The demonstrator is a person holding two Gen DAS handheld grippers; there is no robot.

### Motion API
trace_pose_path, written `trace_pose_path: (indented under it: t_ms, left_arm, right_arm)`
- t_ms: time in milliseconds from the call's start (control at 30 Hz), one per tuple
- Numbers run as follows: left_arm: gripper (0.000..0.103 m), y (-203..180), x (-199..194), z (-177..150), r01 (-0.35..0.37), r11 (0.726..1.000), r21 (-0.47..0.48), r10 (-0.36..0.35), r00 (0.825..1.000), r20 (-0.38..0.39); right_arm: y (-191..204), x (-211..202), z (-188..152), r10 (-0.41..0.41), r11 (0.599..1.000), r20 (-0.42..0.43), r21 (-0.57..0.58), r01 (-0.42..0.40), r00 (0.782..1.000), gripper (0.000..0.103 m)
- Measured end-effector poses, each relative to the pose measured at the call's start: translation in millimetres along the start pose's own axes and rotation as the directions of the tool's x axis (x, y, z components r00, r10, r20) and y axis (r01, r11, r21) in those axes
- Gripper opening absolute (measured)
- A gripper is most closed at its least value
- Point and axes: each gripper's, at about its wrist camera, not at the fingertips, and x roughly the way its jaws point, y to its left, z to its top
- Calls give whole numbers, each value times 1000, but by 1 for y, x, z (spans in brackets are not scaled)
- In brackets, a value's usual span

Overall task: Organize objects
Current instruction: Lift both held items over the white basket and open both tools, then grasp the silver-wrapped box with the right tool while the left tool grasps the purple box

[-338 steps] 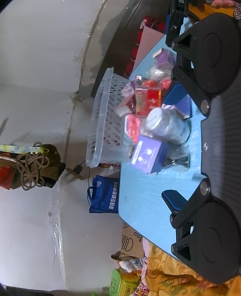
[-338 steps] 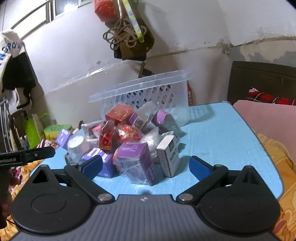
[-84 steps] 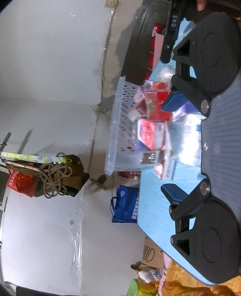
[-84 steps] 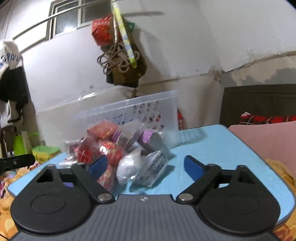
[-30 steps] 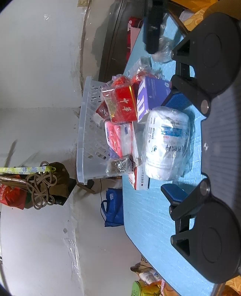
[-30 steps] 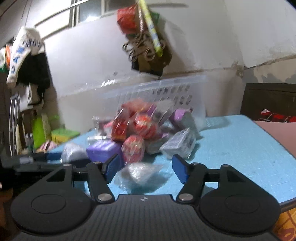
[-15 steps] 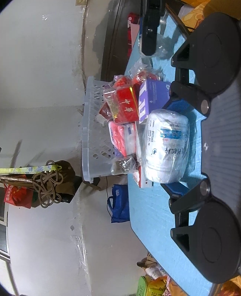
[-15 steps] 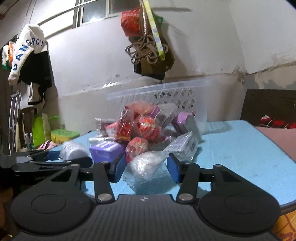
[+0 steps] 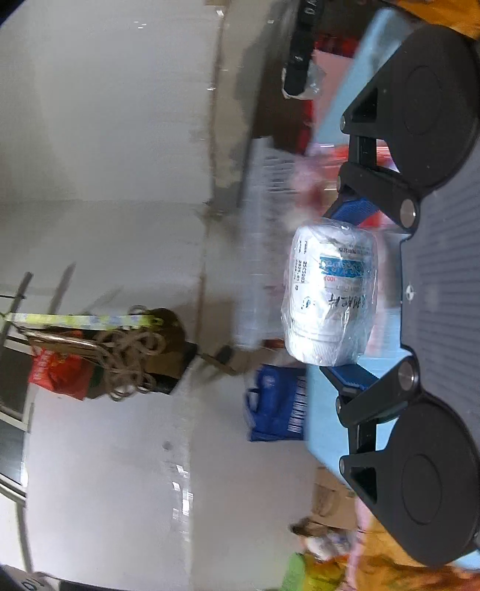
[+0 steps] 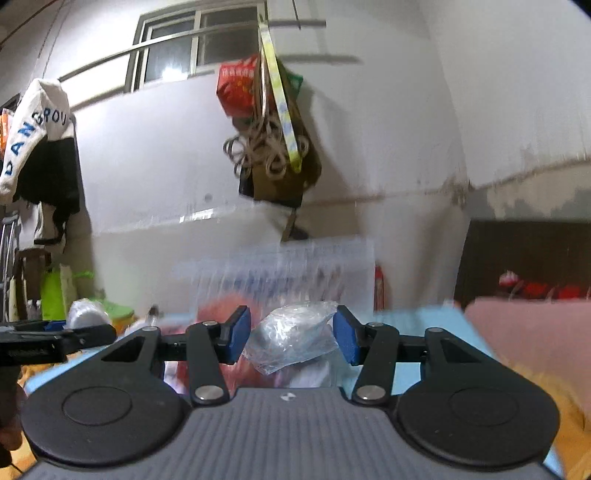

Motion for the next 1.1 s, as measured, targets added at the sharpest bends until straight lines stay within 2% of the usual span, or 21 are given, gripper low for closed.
trace_pose_path:
  t_ms: [167, 233, 333, 367, 400, 433, 467, 500, 567, 600, 700, 800, 867, 933, 1033, 1100]
  left_arm:
    - [77, -4, 68, 69, 77, 997, -6, -77, 996, 35]
    - [77, -11, 101, 86, 57, 998, 20, -57, 998, 13]
    - [78, -12, 141, 94, 71, 997, -11, -71, 996, -46]
    - [79, -13, 155, 93, 67, 998, -20, -68, 995, -69]
    - [83, -14, 162, 90, 59, 998, -22, -61, 995, -80]
    - [86, -16, 170, 87, 51, 999, -15, -52, 994, -97]
    - [87, -17, 176, 84, 39, 999, -10, -40, 993, -112]
    - [88, -15, 178, 80, 33, 999, -5, -34, 992, -121]
    - [89, -13, 173, 75, 33, 999, -2, -34, 991, -127]
    - [93, -11, 166, 74, 34, 999, -12, -35, 992, -118]
    - [103, -4, 127, 63, 75, 994, -76, -81, 994, -80]
    - [103, -4, 76, 32, 105, 989, -107, -112, 992, -65]
    - [103, -7, 51, 6, 89, 989, -115, -99, 991, -89]
    - [103, -10, 35, -13, 81, 987, -137, -96, 989, -108]
    - [103, -17, 19, -33, 95, 983, -157, -117, 984, -131]
    - [103, -22, 15, -38, 94, 987, -131, -111, 985, -129]
  right_arm:
    - [-4, 57, 49, 12, 1000, 55, -29, -11, 998, 53]
    - [-6, 85, 60, 12, 998, 52, -56, -9, 999, 53]
    - [-8, 121, 63, 19, 997, 2, -74, -19, 1000, 54]
    - [-8, 126, 61, 16, 997, 14, -78, -15, 1000, 59]
    - [-8, 129, 59, 15, 996, 24, -91, -13, 1000, 68]
    - [-5, 133, 56, 14, 993, 12, -118, -12, 1000, 91]
    - [-1, 133, 53, -7, 991, 9, -136, 8, 1000, 102]
    - [2, 130, 49, -25, 989, 18, -147, 27, 1000, 103]
    - [3, 117, 44, -17, 988, 26, -152, 21, 1000, 103]
    - [1, 108, 42, -17, 990, 31, -138, 21, 999, 103]
    - [-10, 74, 29, -15, 999, 36, -31, 16, 999, 103]
    - [-17, 40, 4, -54, 996, -45, 72, 58, 998, 103]
    - [-17, 22, -18, -67, 992, -114, 95, 78, 991, 103]
    - [-15, 6, -39, -73, 991, -143, 104, 88, 987, 103]
    - [-8, 0, -56, -66, 993, -200, 83, 84, 978, 91]
    - [-3, 5, -59, -50, 995, -231, 68, 67, 972, 84]
